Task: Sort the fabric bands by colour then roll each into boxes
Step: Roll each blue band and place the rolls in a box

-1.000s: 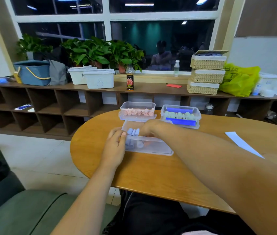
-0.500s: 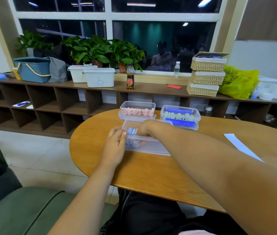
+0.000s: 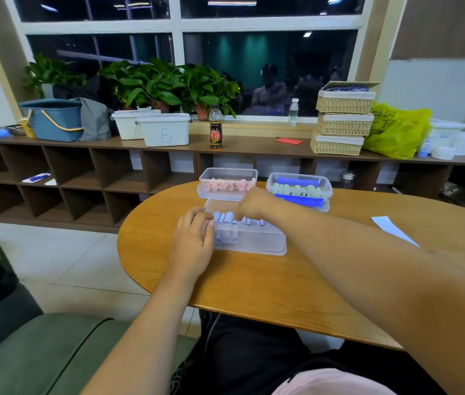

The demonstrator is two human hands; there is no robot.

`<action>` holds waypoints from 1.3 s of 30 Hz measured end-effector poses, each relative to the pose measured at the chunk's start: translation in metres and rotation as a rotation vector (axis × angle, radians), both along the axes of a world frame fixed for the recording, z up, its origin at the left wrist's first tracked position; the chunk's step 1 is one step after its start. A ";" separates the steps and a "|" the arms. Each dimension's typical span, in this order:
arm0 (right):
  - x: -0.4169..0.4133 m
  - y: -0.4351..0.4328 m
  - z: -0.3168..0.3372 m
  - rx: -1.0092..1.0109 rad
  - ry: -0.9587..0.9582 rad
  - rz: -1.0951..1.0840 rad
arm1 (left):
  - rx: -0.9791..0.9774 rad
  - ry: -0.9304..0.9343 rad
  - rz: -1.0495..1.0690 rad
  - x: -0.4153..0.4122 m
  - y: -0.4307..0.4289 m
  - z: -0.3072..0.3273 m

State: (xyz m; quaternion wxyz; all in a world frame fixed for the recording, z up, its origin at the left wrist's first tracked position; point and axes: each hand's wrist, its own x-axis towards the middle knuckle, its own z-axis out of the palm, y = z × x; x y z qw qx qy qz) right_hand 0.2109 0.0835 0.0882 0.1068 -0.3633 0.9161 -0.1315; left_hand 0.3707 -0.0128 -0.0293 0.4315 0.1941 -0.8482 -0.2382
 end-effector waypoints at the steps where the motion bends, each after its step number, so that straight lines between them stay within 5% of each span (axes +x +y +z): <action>1: -0.004 0.008 0.000 -0.074 0.005 0.005 | -0.078 -0.004 0.015 0.001 0.003 0.000; 7: -0.020 0.104 -0.004 -0.499 -0.069 -0.032 | -0.294 0.030 -0.053 -0.014 0.031 0.005; 12: -0.033 0.210 -0.038 -0.588 -0.048 -0.141 | -0.290 0.128 -0.219 -0.049 0.095 0.006; 26: -0.082 0.382 -0.113 -0.212 0.312 -0.508 | -0.351 -0.210 -0.543 -0.130 0.194 -0.004; 39: -0.062 0.433 -0.120 -0.331 0.165 -0.401 | -0.015 -0.363 -0.444 -0.125 0.195 0.001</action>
